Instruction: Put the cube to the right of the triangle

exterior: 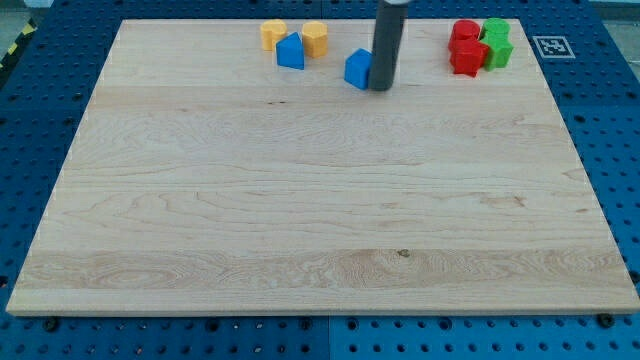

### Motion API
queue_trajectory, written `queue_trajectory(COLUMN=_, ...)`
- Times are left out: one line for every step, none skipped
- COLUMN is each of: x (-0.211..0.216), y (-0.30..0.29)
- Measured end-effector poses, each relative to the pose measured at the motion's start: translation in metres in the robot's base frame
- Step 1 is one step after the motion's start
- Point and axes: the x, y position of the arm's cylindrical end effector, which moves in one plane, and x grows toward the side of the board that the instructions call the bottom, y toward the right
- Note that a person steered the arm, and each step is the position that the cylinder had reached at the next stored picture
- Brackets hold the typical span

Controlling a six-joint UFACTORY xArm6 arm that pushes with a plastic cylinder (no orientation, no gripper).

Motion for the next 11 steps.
queue_trajectory(x=-0.008, y=-0.004)
queue_trajectory(x=0.004, y=0.012)
queue_trajectory(x=-0.014, y=0.039)
queue_trajectory(x=-0.047, y=0.039)
queue_trajectory(x=-0.05, y=0.011)
queue_trajectory(x=-0.05, y=-0.013)
queue_trajectory(x=-0.05, y=0.003)
queue_trajectory(x=-0.028, y=0.039)
queue_trajectory(x=-0.001, y=0.032)
queue_trajectory(x=-0.001, y=-0.006)
queue_trajectory(x=0.002, y=-0.019)
